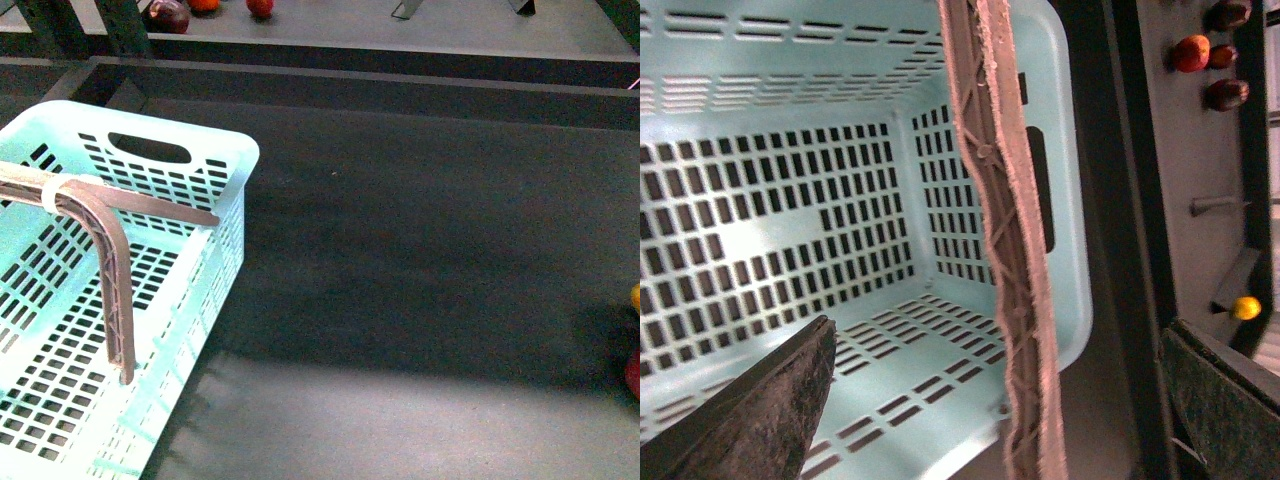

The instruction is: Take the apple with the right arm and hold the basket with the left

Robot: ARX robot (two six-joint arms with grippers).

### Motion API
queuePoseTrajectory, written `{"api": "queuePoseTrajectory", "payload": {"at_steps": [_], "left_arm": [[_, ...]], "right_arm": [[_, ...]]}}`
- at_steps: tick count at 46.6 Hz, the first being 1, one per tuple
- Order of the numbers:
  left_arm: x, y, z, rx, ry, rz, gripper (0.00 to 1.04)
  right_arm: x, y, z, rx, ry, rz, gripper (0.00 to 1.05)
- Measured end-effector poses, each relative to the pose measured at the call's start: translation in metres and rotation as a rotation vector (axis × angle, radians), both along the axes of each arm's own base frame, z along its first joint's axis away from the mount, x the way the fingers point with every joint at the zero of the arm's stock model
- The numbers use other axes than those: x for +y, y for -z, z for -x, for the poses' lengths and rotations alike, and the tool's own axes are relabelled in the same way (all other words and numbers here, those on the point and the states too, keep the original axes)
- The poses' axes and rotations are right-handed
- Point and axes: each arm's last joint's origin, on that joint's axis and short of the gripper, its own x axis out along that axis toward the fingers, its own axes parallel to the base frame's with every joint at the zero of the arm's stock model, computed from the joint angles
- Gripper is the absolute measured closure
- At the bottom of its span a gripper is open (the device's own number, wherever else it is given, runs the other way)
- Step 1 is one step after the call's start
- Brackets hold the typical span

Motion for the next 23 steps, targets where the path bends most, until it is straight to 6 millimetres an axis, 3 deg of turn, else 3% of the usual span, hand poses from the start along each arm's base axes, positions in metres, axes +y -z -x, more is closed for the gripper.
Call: {"api": "queuePoseTrajectory", "payload": {"at_steps": [7, 18, 23], "left_arm": [[-0.002, 0.012, -0.024, 0.017, -0.051, 0.084, 0.07], [0.0, 0.034, -0.033, 0.072, -0.084, 0.143, 0.07], [0.0, 0.033, -0.04, 0.075, -0.085, 0.153, 0.29]], "right_arm": [[0.0, 0.0, 0.0, 0.0, 0.0, 0.0, 0.09], [0.0, 0.0, 0.0, 0.0, 0.0, 0.0, 0.09], [0.0, 0.0, 0.0, 0.0, 0.0, 0.0, 0.09]]}}
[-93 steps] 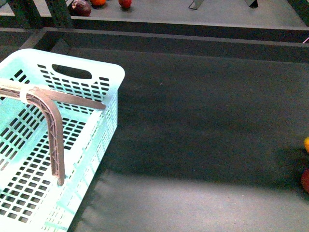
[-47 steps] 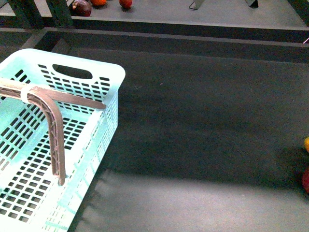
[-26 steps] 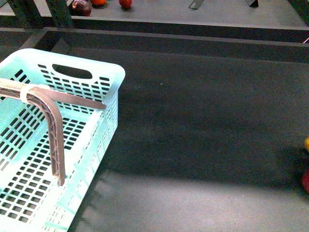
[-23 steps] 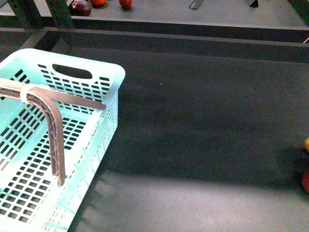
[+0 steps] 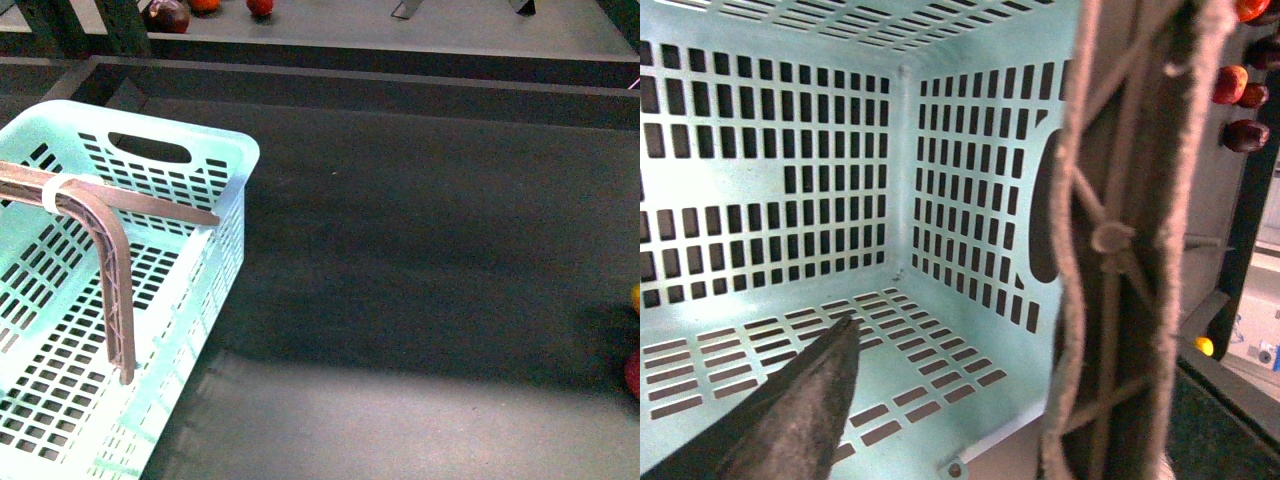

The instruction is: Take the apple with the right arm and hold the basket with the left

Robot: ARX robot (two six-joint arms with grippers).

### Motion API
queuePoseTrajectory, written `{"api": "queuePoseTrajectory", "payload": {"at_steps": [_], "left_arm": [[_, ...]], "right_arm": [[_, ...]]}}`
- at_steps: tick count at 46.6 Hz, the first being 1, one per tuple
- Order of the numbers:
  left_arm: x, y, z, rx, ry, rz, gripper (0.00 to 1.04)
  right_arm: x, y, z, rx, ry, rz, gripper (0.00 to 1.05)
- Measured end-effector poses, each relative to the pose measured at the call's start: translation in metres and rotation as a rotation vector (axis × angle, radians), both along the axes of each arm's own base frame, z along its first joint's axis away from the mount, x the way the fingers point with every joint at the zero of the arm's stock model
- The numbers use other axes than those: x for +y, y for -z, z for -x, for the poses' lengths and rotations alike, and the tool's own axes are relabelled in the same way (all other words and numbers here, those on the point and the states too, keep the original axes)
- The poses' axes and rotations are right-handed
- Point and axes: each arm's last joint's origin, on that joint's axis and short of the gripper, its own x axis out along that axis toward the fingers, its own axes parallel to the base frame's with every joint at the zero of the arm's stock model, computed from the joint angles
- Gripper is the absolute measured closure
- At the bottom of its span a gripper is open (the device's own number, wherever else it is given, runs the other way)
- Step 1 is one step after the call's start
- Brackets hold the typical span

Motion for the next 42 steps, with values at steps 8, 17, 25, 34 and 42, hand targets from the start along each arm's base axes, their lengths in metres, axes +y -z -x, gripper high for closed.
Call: {"api": "queuePoseTrajectory", "payload": {"at_steps": [8, 17, 25, 34, 42], "left_arm": [[-0.002, 0.004, -0.006, 0.022, 0.001, 0.029, 0.61], [-0.007, 0.003, -0.012, 0.03, 0.021, 0.021, 0.94], [-0.021, -0.011, -0.012, 0.024, 0.071, 0.011, 0.99], [-0.058, -0.056, -0.016, -0.095, 0.236, -0.02, 1.0], [-0.097, -0.088, -0.021, -0.192, 0.391, -0.039, 1.0]], "right_arm": [[0.0, 0.0, 0.0, 0.0, 0.0, 0.0, 0.09], [0.0, 0.0, 0.0, 0.0, 0.0, 0.0, 0.09], [0.0, 0.0, 0.0, 0.0, 0.0, 0.0, 0.09], [0.0, 0.0, 0.0, 0.0, 0.0, 0.0, 0.09], [0.0, 0.0, 0.0, 0.0, 0.0, 0.0, 0.09]]}}
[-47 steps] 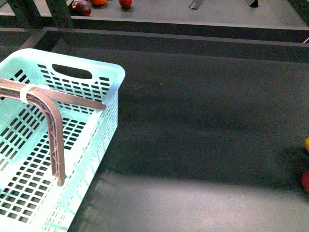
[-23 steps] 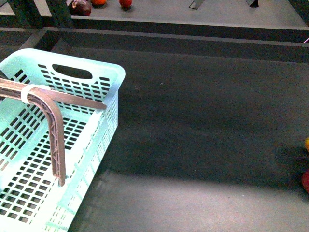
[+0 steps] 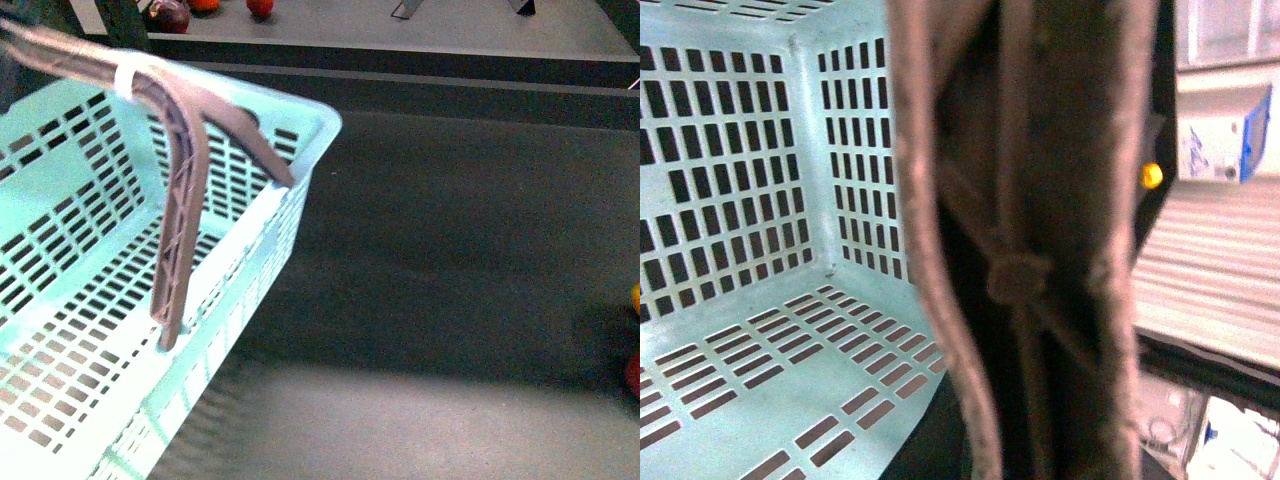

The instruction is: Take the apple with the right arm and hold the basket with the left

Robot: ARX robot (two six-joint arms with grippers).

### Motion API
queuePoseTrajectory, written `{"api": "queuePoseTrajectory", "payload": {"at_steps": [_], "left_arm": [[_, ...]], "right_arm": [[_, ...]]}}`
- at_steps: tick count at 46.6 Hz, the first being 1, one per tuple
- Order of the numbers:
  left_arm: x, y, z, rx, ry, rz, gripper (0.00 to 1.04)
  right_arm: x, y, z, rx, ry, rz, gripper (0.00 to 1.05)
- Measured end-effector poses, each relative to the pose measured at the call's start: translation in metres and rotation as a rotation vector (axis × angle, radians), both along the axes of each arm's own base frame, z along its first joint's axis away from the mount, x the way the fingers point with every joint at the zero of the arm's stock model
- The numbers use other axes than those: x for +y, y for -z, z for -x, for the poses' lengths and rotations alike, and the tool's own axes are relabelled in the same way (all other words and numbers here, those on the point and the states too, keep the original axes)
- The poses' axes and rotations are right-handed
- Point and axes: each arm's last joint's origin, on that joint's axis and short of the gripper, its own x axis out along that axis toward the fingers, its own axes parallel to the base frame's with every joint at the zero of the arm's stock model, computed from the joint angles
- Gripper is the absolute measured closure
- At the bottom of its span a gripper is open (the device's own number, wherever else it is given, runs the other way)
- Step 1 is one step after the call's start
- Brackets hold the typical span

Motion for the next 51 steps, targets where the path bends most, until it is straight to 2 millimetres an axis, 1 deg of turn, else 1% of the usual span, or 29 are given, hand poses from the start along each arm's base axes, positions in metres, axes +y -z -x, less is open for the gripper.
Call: {"api": "queuePoseTrajectory", "payload": {"at_steps": [5, 8, 9, 15, 19, 23, 38, 39, 41, 42, 45, 48, 51], "left_arm": [[-0.027, -0.016, -0.001, -0.047, 0.109, -0.011, 1.0], [-0.047, -0.022, -0.001, -0.072, 0.175, -0.017, 1.0], [-0.049, -0.023, 0.0, -0.075, 0.186, -0.019, 1.0], [-0.08, -0.024, 0.005, -0.086, 0.298, -0.028, 1.0], [-0.093, -0.029, 0.011, -0.102, 0.354, -0.045, 1.0], [-0.097, -0.033, 0.012, -0.125, 0.379, -0.061, 1.0], [-0.097, -0.033, 0.012, -0.128, 0.38, -0.065, 1.0], [-0.097, -0.033, 0.012, -0.128, 0.38, -0.066, 1.0], [-0.097, -0.033, 0.012, -0.129, 0.381, -0.068, 1.0], [-0.097, -0.033, 0.012, -0.129, 0.381, -0.068, 1.0], [-0.097, -0.033, 0.012, -0.129, 0.381, -0.068, 1.0], [-0.098, -0.034, 0.012, -0.131, 0.384, -0.068, 1.0], [-0.098, -0.034, 0.012, -0.129, 0.387, -0.066, 1.0]], "right_arm": [[0.0, 0.0, 0.0, 0.0, 0.0, 0.0, 0.09], [0.0, 0.0, 0.0, 0.0, 0.0, 0.0, 0.09], [0.0, 0.0, 0.0, 0.0, 0.0, 0.0, 0.09], [0.0, 0.0, 0.0, 0.0, 0.0, 0.0, 0.09], [0.0, 0.0, 0.0, 0.0, 0.0, 0.0, 0.09], [0.0, 0.0, 0.0, 0.0, 0.0, 0.0, 0.09], [0.0, 0.0, 0.0, 0.001, 0.001, 0.0, 0.09], [0.0, 0.001, -0.001, 0.033, 0.013, -0.017, 0.09], [-0.002, 0.002, -0.001, 0.178, 0.114, -0.099, 0.09], [-0.003, 0.002, -0.001, 0.22, 0.133, -0.109, 0.09], [-0.012, 0.004, -0.004, 0.424, 0.27, -0.248, 0.09], [-0.02, 0.009, -0.008, 0.497, 0.325, -0.331, 0.09], [-0.032, 0.012, -0.013, 0.519, 0.364, -0.391, 0.09]]}}
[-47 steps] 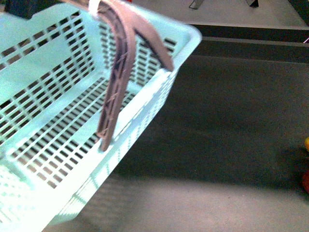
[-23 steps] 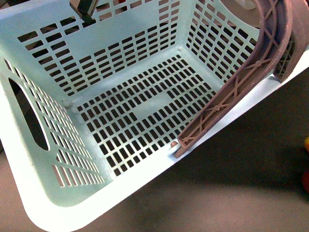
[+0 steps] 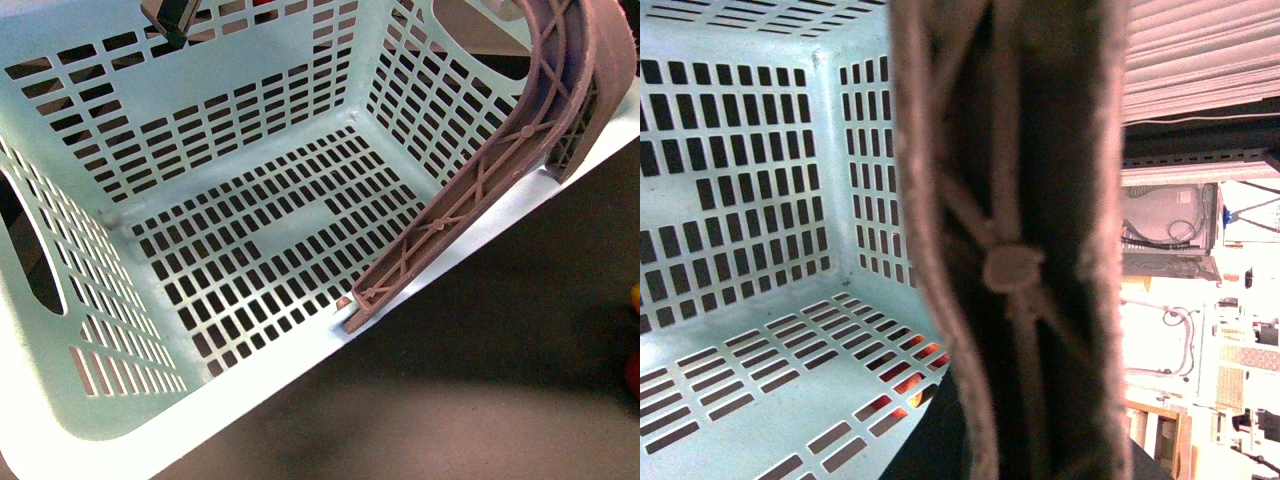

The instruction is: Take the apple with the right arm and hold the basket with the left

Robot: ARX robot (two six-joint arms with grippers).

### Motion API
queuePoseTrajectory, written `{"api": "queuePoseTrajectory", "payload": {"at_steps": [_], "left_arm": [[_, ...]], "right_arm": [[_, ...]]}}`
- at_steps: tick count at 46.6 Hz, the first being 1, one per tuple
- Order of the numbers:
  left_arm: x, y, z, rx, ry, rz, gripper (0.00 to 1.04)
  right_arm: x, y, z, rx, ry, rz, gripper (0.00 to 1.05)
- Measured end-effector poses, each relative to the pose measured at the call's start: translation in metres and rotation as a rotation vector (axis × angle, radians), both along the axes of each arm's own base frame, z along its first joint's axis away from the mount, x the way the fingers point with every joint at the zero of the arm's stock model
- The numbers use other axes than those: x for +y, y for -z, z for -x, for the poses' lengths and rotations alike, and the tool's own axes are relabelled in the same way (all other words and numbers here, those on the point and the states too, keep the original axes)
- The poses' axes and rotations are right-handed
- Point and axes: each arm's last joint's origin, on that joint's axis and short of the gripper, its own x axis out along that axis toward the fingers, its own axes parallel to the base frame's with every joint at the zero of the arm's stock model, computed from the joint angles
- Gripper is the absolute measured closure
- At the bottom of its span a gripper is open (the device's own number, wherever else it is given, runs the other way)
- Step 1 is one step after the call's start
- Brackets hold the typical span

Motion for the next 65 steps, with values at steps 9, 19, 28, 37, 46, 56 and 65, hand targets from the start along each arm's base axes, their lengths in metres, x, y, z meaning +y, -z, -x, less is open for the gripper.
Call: {"api": "queuePoseTrajectory", "payload": {"at_steps": [9, 19, 28, 37, 46, 56, 65], "left_arm": [[0.0, 0.0, 0.0, -0.002, -0.002, -0.002, 1.0], [0.0, 0.0, 0.0, -0.002, -0.003, -0.002, 1.0], [0.0, 0.0, 0.0, -0.002, -0.002, -0.002, 1.0], [0.0, 0.0, 0.0, -0.003, -0.003, -0.002, 1.0], [0.0, 0.0, 0.0, -0.002, -0.003, -0.002, 1.0], [0.0, 0.0, 0.0, -0.002, -0.001, -0.001, 1.0], [0.0, 0.0, 0.0, -0.003, -0.003, -0.002, 1.0]], "right_arm": [[-0.037, 0.021, -0.016, 0.049, 0.082, 0.059, 0.09], [-0.063, 0.082, -0.042, 0.214, -0.01, 0.117, 0.09], [-0.063, 0.134, -0.052, 0.423, -0.14, 0.123, 0.09], [-0.064, 0.152, -0.069, 0.483, -0.193, 0.122, 0.09], [-0.068, 0.164, -0.092, 0.503, -0.2, 0.125, 0.09], [-0.072, 0.178, -0.116, 0.517, -0.214, 0.113, 0.09], [-0.079, 0.192, -0.142, 0.536, -0.214, 0.108, 0.09]]}}
